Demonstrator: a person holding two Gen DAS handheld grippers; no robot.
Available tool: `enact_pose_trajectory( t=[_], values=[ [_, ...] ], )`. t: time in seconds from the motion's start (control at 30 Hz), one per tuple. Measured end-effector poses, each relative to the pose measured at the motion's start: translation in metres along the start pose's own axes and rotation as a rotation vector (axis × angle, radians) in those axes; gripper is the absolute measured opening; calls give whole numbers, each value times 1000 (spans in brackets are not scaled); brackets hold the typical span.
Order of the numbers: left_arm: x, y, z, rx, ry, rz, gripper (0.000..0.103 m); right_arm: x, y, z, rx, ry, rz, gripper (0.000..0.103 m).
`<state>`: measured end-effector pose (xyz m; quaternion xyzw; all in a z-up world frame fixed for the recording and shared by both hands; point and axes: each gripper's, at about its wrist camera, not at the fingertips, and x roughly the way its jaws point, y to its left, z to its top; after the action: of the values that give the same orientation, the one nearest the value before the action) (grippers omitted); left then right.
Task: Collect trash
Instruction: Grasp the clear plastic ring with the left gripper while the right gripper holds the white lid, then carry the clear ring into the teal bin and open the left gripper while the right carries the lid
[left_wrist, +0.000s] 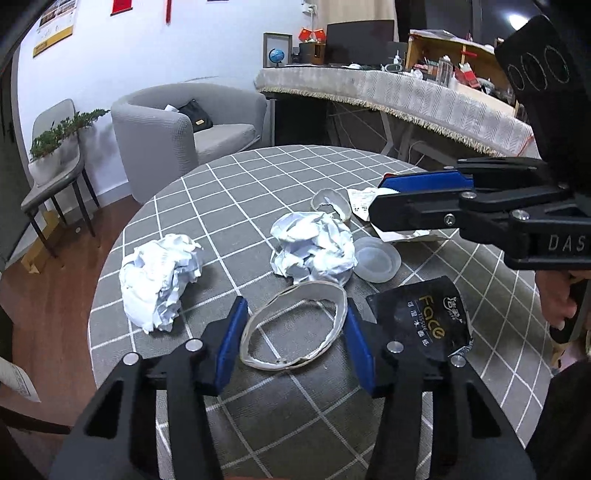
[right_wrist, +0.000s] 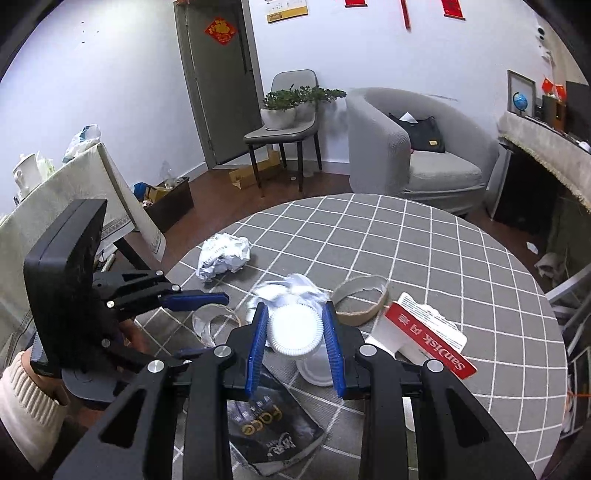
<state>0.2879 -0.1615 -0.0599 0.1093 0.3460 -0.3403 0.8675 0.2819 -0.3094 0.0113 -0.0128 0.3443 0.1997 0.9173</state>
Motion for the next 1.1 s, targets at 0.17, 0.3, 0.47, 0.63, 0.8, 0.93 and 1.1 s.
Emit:
enact_pose_trajectory(
  t=[0.17, 0.3, 0.47, 0.63, 0.8, 0.93, 1.1],
  values=[
    [-16, 1, -2, -32, -28, -17, 54, -2, 13, 3, -12, -12, -3, 30],
    [-31, 4, -6, -69, -55, -5, 54, -1, 24, 3, -12, -20, 2, 30],
    [-53, 13, -22, -84, -42, 76, 55, 0, 43, 2, -9, -31, 14, 30],
    [-78, 41, -42, -176, -32, 174, 55, 3, 68, 0, -6, -41, 35, 30],
    [-105, 73, -65, -281, -43, 309, 55, 5, 101, 0, -16, -53, 69, 30],
    [-126, 98, -90, -350, -25, 349, 55, 9, 126, -3, -26, -51, 95, 30],
    [-134, 122, -125, -414, 42, 368, 55, 18, 156, -3, -43, -42, 126, 30]
  ],
)
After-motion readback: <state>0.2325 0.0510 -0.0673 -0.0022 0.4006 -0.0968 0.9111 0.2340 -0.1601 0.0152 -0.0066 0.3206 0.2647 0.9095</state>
